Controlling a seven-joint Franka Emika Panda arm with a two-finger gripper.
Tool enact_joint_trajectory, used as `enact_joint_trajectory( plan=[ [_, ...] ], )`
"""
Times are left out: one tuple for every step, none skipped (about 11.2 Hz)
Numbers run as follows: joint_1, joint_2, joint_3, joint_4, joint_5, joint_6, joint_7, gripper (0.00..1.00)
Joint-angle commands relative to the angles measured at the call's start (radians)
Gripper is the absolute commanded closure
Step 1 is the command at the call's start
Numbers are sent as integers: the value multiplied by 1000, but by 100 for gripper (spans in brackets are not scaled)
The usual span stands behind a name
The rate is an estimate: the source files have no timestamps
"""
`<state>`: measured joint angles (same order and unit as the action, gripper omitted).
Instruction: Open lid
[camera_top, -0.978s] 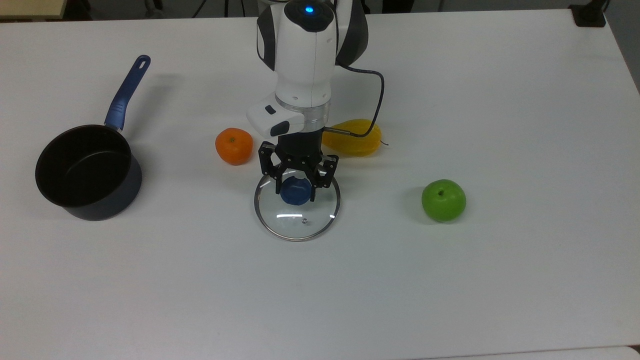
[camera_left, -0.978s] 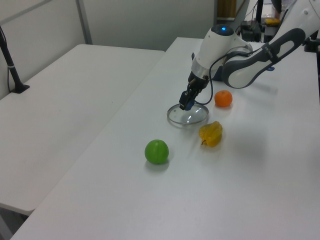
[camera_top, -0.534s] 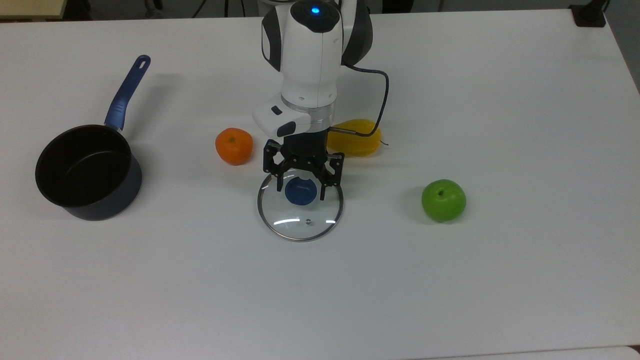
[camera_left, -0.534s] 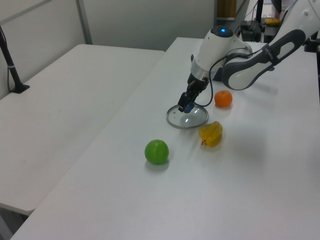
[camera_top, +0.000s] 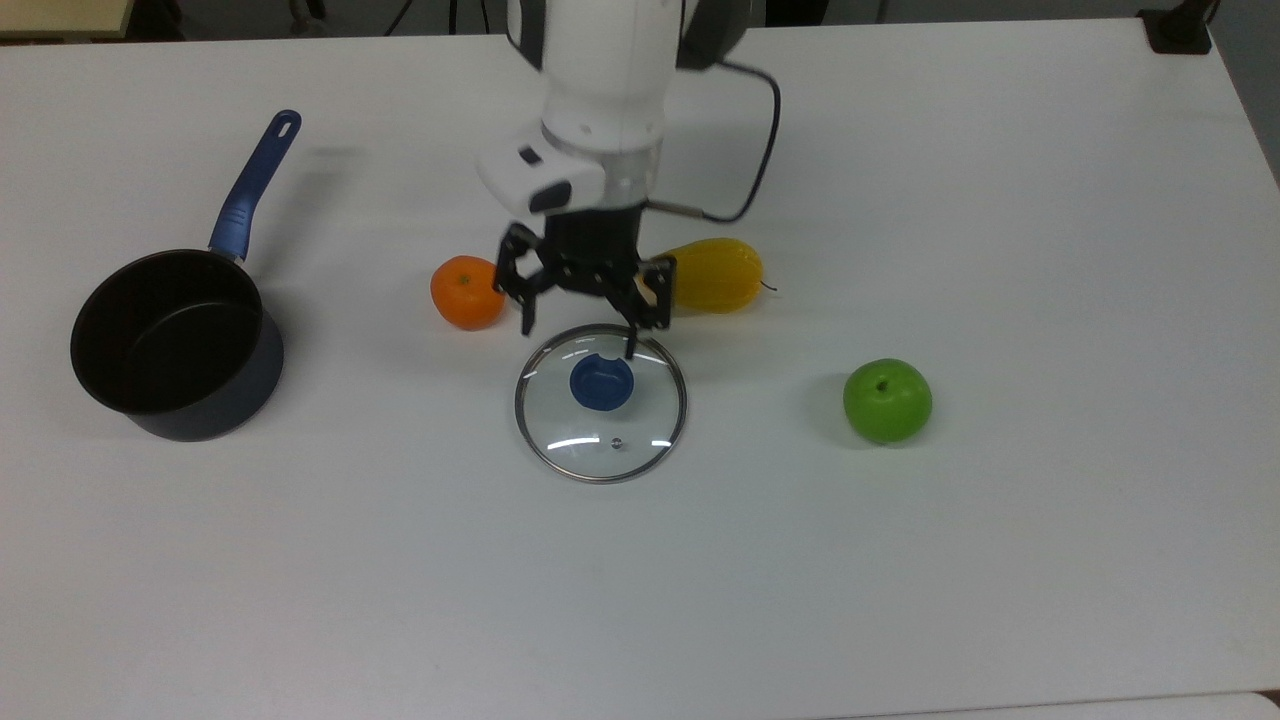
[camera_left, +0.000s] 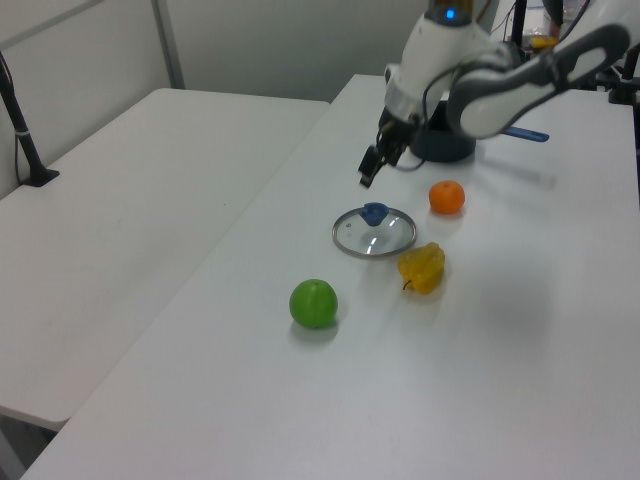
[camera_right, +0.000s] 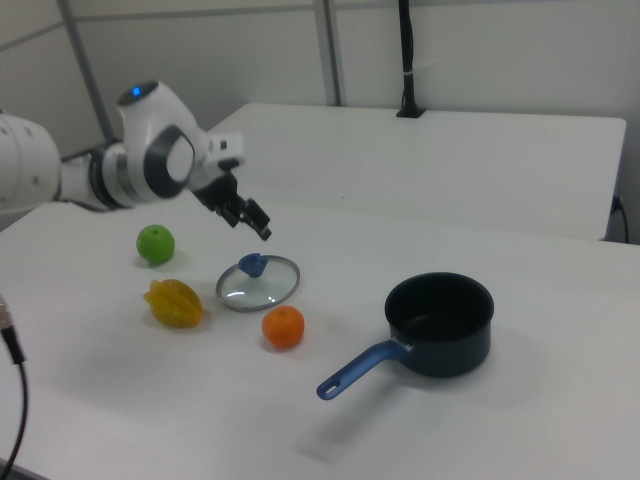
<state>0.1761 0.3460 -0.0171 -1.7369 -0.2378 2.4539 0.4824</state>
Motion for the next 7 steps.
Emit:
enact_joint_trajectory(
  plan=[
    [-35,-166,-3,-26,14,-209,-88,0],
    [-47,-208,-4,-24,46,-280,-138,0],
    [-67,-249,-9,-23,102,-353,-221,0],
    [-85,-292,-15,-23,159,-418,-316,0],
    [-110,-336,-15,-23,187,-491,-393,0],
    [-125,-370,-17,-23,192,-577,-440,0],
    [-141,-405,-20,-23,192,-654,-483,0]
  ],
)
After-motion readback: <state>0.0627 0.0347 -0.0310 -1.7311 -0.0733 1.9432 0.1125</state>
